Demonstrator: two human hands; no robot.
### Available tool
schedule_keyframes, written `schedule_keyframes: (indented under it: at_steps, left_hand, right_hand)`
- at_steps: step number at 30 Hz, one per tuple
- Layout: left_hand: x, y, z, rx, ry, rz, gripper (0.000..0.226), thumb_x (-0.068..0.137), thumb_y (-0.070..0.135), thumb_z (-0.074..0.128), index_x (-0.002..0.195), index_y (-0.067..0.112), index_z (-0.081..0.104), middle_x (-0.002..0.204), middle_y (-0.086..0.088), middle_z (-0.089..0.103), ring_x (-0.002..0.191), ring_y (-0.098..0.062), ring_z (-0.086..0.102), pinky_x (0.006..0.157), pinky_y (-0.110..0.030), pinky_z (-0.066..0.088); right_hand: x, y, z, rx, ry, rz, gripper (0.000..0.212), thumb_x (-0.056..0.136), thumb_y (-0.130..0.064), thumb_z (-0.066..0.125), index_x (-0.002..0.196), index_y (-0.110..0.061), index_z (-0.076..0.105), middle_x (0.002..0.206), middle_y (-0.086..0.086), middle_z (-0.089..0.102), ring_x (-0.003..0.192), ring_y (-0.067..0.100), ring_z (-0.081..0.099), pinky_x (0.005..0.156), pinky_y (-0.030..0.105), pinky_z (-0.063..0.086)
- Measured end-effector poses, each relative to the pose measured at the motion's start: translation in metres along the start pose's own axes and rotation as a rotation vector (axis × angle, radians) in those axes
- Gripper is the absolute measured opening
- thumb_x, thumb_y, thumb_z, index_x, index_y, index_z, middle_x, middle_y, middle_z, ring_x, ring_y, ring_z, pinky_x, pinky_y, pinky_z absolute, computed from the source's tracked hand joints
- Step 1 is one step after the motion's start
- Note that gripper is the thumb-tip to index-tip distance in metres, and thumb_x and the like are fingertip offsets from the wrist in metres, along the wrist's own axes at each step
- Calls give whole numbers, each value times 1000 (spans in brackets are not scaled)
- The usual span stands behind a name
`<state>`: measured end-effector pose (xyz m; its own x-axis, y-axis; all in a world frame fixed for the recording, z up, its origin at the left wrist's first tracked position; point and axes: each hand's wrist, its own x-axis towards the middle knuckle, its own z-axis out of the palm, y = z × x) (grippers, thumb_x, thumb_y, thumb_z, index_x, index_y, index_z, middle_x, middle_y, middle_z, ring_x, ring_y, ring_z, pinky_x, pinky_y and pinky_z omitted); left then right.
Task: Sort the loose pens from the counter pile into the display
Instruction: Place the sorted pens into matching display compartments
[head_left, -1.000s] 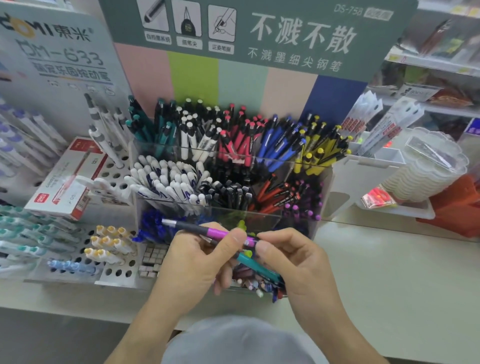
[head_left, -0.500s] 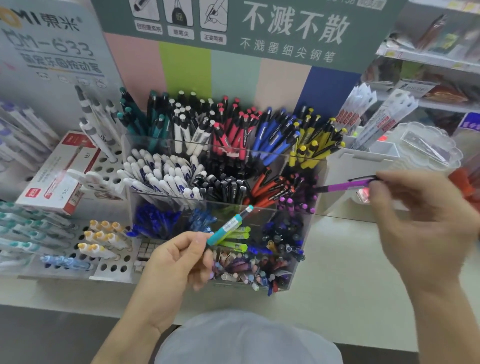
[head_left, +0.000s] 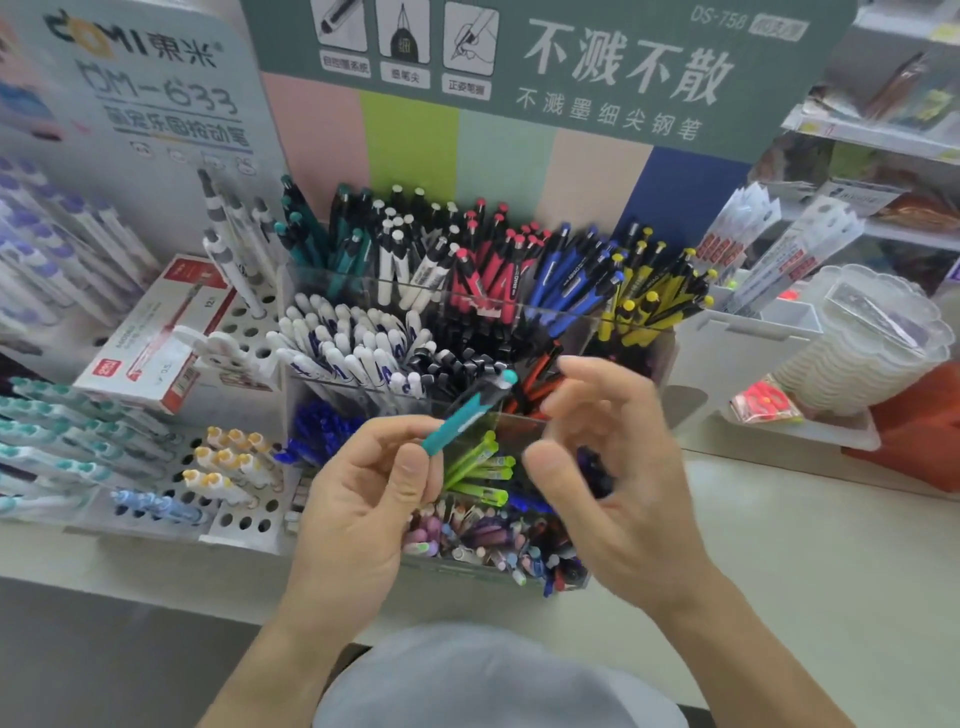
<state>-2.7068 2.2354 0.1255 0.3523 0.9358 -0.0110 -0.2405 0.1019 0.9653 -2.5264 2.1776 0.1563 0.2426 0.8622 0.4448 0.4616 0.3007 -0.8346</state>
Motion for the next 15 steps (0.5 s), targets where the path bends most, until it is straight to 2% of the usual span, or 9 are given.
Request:
schedule_keyframes:
  at_steps: [1, 4, 6, 8, 10, 12, 13, 15]
  left_hand:
    - [3, 4, 3, 83, -8, 59, 27, 84, 58, 67, 97, 35, 74, 75, 1, 67, 68, -10, 61, 67, -17, 52]
    - [13, 21, 6, 295, -35, 254, 13, 95, 38, 64, 103, 36, 73, 96, 4, 74, 88, -11, 70, 77, -24, 57]
    - [26, 33, -2, 544, 20, 406, 21, 96, 31, 64, 115, 28, 69, 110, 6, 70, 107, -14, 65, 91, -32, 54]
    - [48, 43, -15, 843, 186, 534, 36, 94, 23, 69, 128, 18, 61, 126, -1, 61, 122, -17, 54, 104, -31, 44]
    - [72, 53, -28, 973, 334, 510, 52, 91, 16, 71, 139, 11, 50, 132, -11, 53, 124, -21, 49, 106, -23, 37]
    - [91, 59, -35, 987, 346, 392, 64, 93, 14, 67, 149, 8, 37, 144, -13, 45, 134, -20, 42, 109, -14, 27]
    - [100, 60, -38, 995, 344, 356, 67, 95, 15, 65, 152, 7, 33, 149, -12, 42, 139, -19, 38, 112, -13, 23]
    - [112, 60, -41, 1021, 353, 372, 67, 95, 18, 66, 152, 6, 33, 150, -12, 44, 139, -22, 40, 116, -22, 27]
  right_hand:
    - [2, -7, 9, 107, -53, 5, 35, 94, -20, 64, 126, -15, 51, 99, 2, 59, 79, 21, 63, 72, 36, 56]
    - [22, -21, 23, 191, -36, -9, 21, 96, -15, 64, 116, -18, 57, 95, -1, 65, 81, 19, 71, 74, 34, 60]
    - [43, -27, 29, 176, -32, -84, 19, 95, -7, 65, 114, -11, 60, 95, 6, 68, 82, 20, 72, 73, 37, 61]
    - [71, -30, 35, 73, 39, -220, 24, 93, 0, 67, 116, -1, 59, 95, 10, 69, 81, 19, 72, 74, 32, 60]
    - [105, -28, 43, -67, 118, -351, 38, 94, -1, 68, 127, 3, 50, 88, 9, 69, 76, 16, 70, 75, 25, 57]
    - [136, -25, 52, -156, 120, -468, 47, 96, -6, 66, 132, -11, 37, 85, 5, 69, 76, 16, 68, 77, 27, 57]
    - [150, -21, 59, -211, 102, -507, 44, 96, -9, 65, 127, -17, 35, 85, 3, 69, 76, 17, 68, 76, 32, 58]
    - [170, -12, 73, -356, 30, -507, 38, 93, -12, 67, 123, -15, 44, 84, 1, 70, 75, 21, 69, 72, 39, 57]
